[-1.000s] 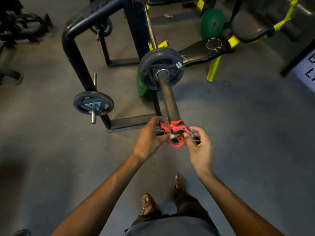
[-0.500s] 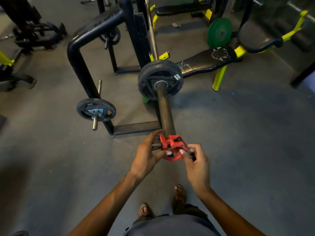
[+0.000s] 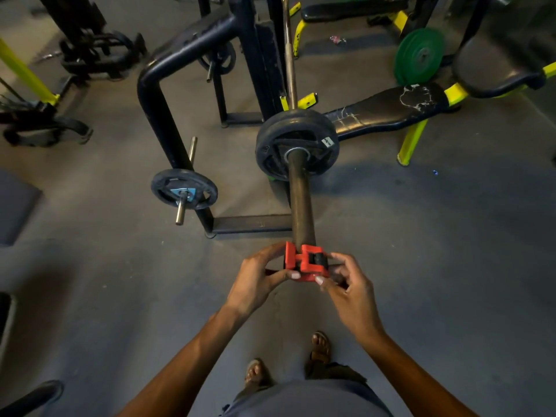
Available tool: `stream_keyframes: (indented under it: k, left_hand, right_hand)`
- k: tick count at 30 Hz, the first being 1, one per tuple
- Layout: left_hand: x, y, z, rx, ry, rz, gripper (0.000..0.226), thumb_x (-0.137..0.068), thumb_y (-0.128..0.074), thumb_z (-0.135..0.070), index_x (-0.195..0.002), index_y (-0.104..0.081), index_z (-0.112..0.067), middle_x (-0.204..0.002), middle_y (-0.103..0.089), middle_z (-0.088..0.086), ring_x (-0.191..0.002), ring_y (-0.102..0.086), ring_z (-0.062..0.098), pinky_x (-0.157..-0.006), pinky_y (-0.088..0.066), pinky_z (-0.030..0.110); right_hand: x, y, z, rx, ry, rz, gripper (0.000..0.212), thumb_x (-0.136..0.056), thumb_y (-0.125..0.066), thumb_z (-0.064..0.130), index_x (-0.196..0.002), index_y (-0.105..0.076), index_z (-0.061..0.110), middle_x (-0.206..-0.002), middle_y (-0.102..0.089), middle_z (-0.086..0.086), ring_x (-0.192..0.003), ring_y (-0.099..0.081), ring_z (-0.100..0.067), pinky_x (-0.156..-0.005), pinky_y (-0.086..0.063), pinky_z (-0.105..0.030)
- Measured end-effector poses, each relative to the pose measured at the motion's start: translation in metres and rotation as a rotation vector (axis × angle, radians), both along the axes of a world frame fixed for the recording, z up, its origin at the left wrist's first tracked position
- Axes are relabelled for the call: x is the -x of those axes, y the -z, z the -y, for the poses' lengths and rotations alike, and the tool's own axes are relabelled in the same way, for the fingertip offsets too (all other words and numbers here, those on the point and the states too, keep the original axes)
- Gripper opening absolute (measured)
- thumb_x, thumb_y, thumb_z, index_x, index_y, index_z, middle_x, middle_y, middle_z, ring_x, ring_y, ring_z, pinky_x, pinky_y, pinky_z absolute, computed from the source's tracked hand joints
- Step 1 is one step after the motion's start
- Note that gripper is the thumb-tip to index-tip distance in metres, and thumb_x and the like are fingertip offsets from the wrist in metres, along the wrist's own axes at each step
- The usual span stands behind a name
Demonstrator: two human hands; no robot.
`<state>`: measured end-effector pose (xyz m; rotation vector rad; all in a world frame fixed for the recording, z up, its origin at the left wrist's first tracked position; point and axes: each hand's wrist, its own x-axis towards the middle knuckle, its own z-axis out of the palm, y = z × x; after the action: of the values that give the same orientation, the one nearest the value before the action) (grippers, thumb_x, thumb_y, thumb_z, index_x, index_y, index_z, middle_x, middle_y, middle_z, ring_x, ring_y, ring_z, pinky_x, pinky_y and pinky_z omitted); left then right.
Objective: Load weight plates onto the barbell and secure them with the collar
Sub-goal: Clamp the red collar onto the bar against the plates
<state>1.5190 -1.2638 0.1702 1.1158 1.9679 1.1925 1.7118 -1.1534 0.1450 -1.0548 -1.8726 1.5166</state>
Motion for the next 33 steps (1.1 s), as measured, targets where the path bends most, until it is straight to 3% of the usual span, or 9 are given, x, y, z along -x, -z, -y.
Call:
stream_keyframes:
  k: [3, 6, 11, 15, 17, 20, 23, 29, 33]
  left_hand:
    - [-0.009, 0.004, -0.001, 0.064, -0.048, 0.345, 0.037, -0.090, -0.072, -0.034, -0.127, -0.066, -0.034, -0.124, -0.074, -0.003, -0.112, -0.071, 0.011, -0.089, -0.061, 0.033]
    - [-0.018, 0.007, -0.012, 0.032, -0.144, 0.526, 0.033, -0.096, -0.063, -0.026, -0.127, -0.067, -0.018, -0.111, -0.078, 0.006, -0.101, -0.076, 0.022, -0.086, -0.062, 0.042]
    - [-0.002, -0.005, -0.045, 0.042, -0.155, 0.566, 0.038, -0.097, -0.061, -0.035, -0.126, -0.067, -0.011, -0.119, -0.075, 0.010, -0.114, -0.071, 0.027, -0.090, -0.061, 0.041]
    - [0.025, -0.022, -0.083, 0.092, -0.221, 0.518, 0.064, -0.090, -0.047, -0.074, -0.112, -0.077, -0.023, -0.108, -0.079, 0.005, -0.107, -0.074, 0.021, -0.096, -0.057, 0.044]
    - [0.036, -0.031, -0.102, 0.089, -0.275, 0.519, 0.067, -0.093, -0.043, -0.073, -0.112, -0.077, -0.018, -0.103, -0.080, 0.008, -0.099, -0.077, 0.021, -0.089, -0.060, 0.043]
    - [0.051, -0.036, -0.128, 0.048, -0.344, 0.587, 0.066, -0.098, -0.039, -0.067, -0.120, -0.073, -0.015, -0.107, -0.079, 0.011, -0.097, -0.077, 0.024, -0.079, -0.063, 0.039]
    - [0.064, -0.036, -0.149, 0.010, -0.424, 0.685, 0.059, -0.102, -0.041, -0.058, -0.119, -0.072, -0.011, -0.107, -0.079, 0.013, -0.093, -0.077, 0.024, -0.072, -0.063, 0.034]
    - [0.078, -0.026, -0.164, -0.036, -0.462, 0.747, 0.057, -0.102, -0.047, -0.053, -0.122, -0.070, -0.005, -0.116, -0.075, 0.020, -0.108, -0.072, 0.033, -0.099, -0.057, 0.049]
    - [0.079, -0.021, -0.164, -0.041, -0.425, 0.776, 0.054, -0.103, -0.043, -0.054, -0.114, -0.072, -0.009, -0.108, -0.078, 0.016, -0.095, -0.075, 0.027, -0.083, -0.062, 0.040]
  right_hand:
    - [0.002, -0.003, -0.003, 0.189, -0.021, -0.145, 0.050, -0.081, -0.081, 0.041, -0.127, -0.061, 0.036, -0.119, -0.074, 0.001, -0.109, -0.073, -0.020, -0.086, -0.062, -0.047]
    - [0.015, -0.007, -0.010, 0.258, 0.017, -0.205, 0.051, -0.079, -0.080, 0.045, -0.127, -0.063, 0.035, -0.123, -0.073, 0.002, -0.113, -0.072, -0.020, -0.086, -0.062, -0.043]
    - [0.056, -0.006, -0.048, 0.279, 0.079, -0.192, 0.046, -0.088, -0.077, 0.026, -0.131, -0.063, 0.019, -0.124, -0.073, -0.008, -0.114, -0.071, -0.022, -0.096, -0.060, -0.044]
    - [0.093, -0.014, -0.083, 0.303, 0.074, -0.181, 0.041, -0.092, -0.076, 0.018, -0.130, -0.063, 0.016, -0.115, -0.074, -0.015, -0.100, -0.073, -0.019, -0.077, -0.063, -0.031]
    - [0.110, -0.020, -0.100, 0.326, 0.072, -0.206, 0.038, -0.093, -0.073, 0.017, -0.129, -0.063, 0.014, -0.115, -0.073, -0.014, -0.098, -0.072, -0.018, -0.075, -0.062, -0.029]
    - [0.135, -0.022, -0.125, 0.337, 0.089, -0.208, 0.026, -0.094, -0.072, 0.016, -0.119, -0.065, 0.018, -0.112, -0.073, -0.010, -0.104, -0.071, -0.025, -0.094, -0.058, -0.049]
    - [0.155, -0.020, -0.147, 0.349, 0.136, -0.188, 0.021, -0.093, -0.073, 0.017, -0.113, -0.067, 0.017, -0.114, -0.073, -0.011, -0.113, -0.070, -0.032, -0.102, -0.054, -0.055]
    - [0.166, -0.017, -0.160, 0.398, 0.136, -0.204, 0.027, -0.094, -0.072, 0.016, -0.120, -0.066, 0.014, -0.115, -0.072, -0.009, -0.110, -0.071, -0.030, -0.099, -0.057, -0.051]
    - [0.167, -0.012, -0.152, 0.285, 0.180, -0.174, 0.021, -0.093, -0.073, 0.026, -0.113, -0.066, 0.028, -0.108, -0.072, 0.000, -0.106, -0.072, -0.026, -0.095, -0.059, -0.052]
